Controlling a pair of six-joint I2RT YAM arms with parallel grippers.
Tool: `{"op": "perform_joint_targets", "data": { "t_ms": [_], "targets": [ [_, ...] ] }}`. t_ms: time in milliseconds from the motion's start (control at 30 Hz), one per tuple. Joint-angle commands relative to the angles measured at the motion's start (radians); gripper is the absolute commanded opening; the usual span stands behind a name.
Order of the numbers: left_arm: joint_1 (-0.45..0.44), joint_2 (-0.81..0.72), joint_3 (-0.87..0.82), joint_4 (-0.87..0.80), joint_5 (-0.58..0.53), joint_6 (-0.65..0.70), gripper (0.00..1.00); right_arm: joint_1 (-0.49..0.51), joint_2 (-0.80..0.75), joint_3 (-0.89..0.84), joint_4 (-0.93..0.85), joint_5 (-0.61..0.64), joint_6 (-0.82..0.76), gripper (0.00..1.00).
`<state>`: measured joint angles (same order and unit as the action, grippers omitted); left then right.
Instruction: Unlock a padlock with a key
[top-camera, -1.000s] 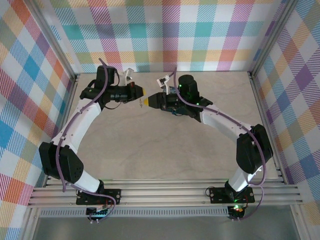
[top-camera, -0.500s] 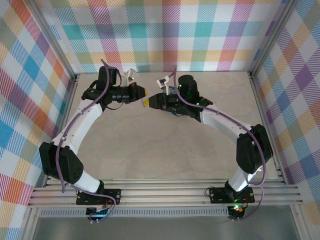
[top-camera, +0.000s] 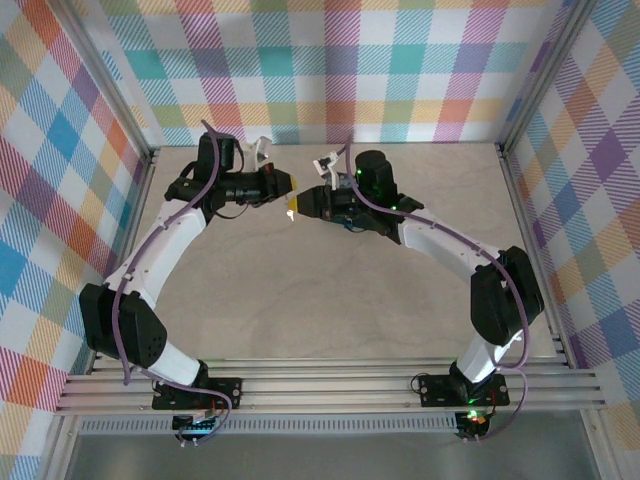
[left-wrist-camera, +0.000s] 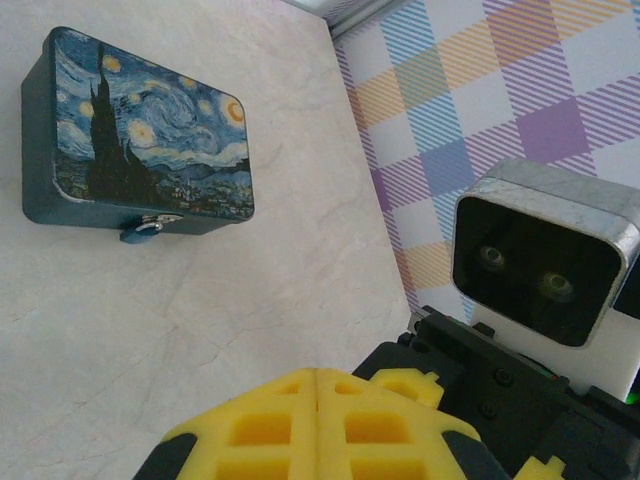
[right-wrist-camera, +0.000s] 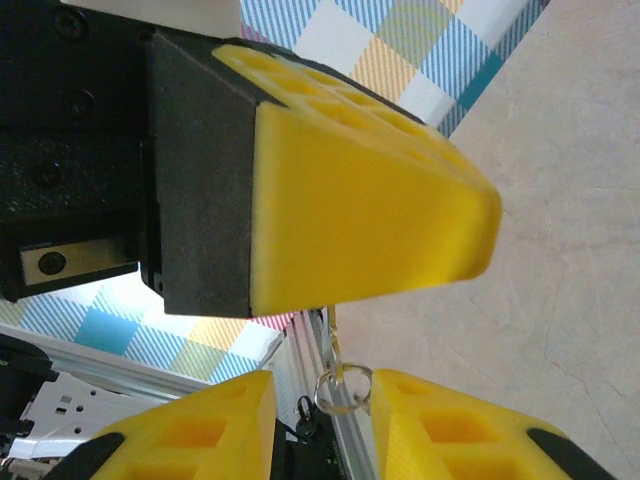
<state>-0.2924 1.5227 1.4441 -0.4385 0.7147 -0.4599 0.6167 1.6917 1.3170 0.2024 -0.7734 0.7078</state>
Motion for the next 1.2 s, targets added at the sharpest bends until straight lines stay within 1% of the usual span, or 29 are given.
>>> {"op": "perform_joint_targets", "data": {
  "t_ms": [0,67,233,467,600,667,700,767,900,1000,1133,1167],
  "targets": [
    [-0.014,-0.016,-0.011,0.022,0.015,-0.013,0.0,0.007,0.003,-0.004,0.053,0.01,0.016,0.31],
    [-0.013,-0.018,-0.011,0.023,0.017,-0.015,0.0,0.006,0.004,-0.008,0.057,0.015,0.02,0.29],
    [-0.014,-0.021,-0.012,0.021,0.026,-0.017,0.0,0.006,0.001,-0.023,0.083,0.026,0.038,0.21],
    [-0.014,-0.022,-0.016,0.032,0.046,-0.029,0.0,0.006,-0.001,-0.036,0.111,0.037,0.062,0.09],
    [-0.014,-0.022,-0.015,0.051,0.054,-0.044,0.0,0.005,0.001,-0.046,0.134,0.037,0.083,0.0],
    [-0.013,-0.024,-0.016,0.061,0.052,-0.052,0.0,0.006,0.0,-0.056,0.162,0.044,0.102,0.0],
    [-0.013,-0.026,-0.017,0.069,0.051,-0.06,0.04,0.005,0.0,-0.066,0.182,0.048,0.114,0.0],
    [-0.008,-0.03,-0.019,0.087,0.048,-0.078,0.2,0.005,-0.003,-0.083,0.219,0.067,0.138,0.0],
    [0.04,-0.041,-0.027,0.141,0.055,-0.132,0.36,-0.004,-0.009,-0.118,0.304,0.111,0.205,0.0],
    [0.09,-0.067,-0.086,0.267,0.068,-0.207,0.41,-0.011,-0.009,-0.13,0.351,0.138,0.245,0.0],
    [0.125,-0.089,-0.17,0.407,0.108,-0.302,0.41,-0.023,0.005,-0.132,0.42,0.164,0.307,0.0],
    [0.126,-0.093,-0.195,0.442,0.12,-0.324,0.4,-0.027,0.012,-0.134,0.463,0.172,0.331,0.0]
  ]
}}
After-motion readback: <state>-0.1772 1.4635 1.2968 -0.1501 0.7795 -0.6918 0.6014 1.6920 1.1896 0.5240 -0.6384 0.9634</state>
